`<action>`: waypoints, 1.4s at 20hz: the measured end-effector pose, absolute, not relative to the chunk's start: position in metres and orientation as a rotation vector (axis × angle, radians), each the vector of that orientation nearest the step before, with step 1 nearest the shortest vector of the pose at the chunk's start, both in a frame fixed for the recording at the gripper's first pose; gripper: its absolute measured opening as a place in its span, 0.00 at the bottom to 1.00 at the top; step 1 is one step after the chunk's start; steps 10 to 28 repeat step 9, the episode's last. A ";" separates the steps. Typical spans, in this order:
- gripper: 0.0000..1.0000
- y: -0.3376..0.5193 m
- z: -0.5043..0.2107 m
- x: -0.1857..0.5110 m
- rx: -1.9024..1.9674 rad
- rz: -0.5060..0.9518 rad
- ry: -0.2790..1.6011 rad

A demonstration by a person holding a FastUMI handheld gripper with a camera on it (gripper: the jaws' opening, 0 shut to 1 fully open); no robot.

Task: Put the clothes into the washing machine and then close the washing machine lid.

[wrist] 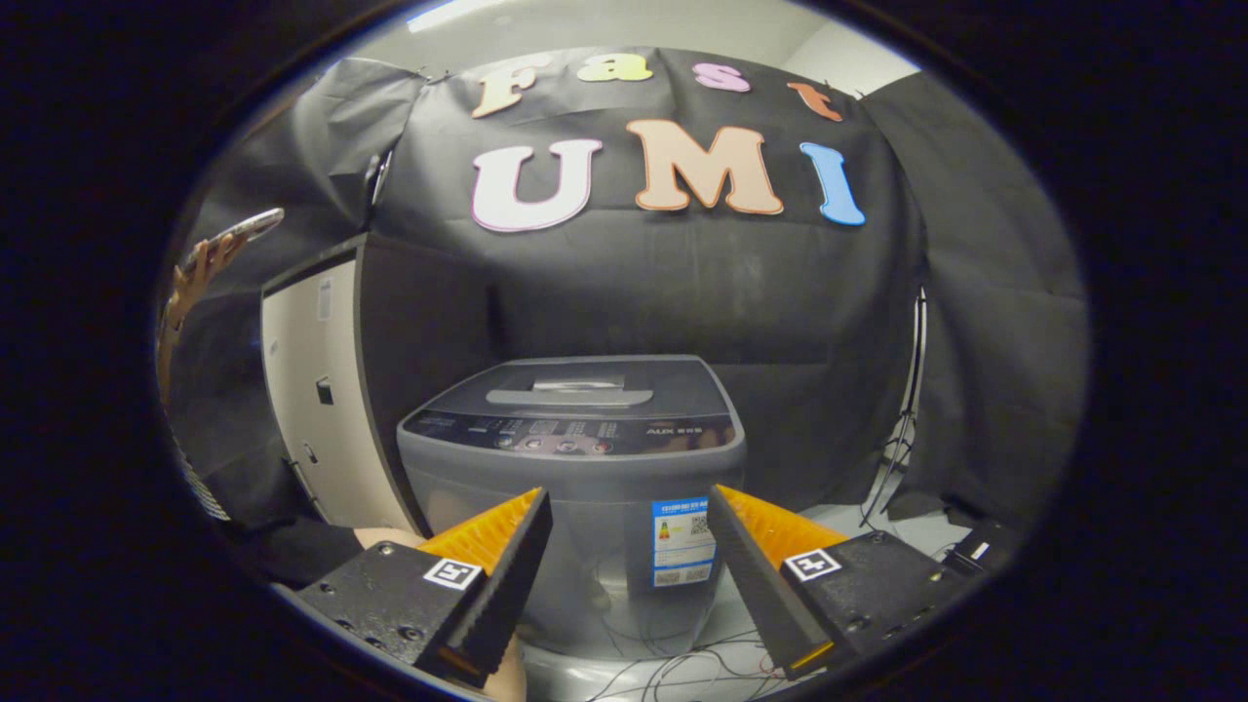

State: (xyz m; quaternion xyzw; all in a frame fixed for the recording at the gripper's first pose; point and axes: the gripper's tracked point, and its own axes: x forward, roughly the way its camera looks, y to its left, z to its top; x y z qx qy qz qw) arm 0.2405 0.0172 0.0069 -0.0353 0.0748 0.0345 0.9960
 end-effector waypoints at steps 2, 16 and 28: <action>0.98 0.008 -0.023 0.236 -0.084 0.045 0.276; 0.98 0.006 -0.014 0.233 -0.071 0.025 0.271; 0.98 0.006 -0.014 0.233 -0.071 0.025 0.271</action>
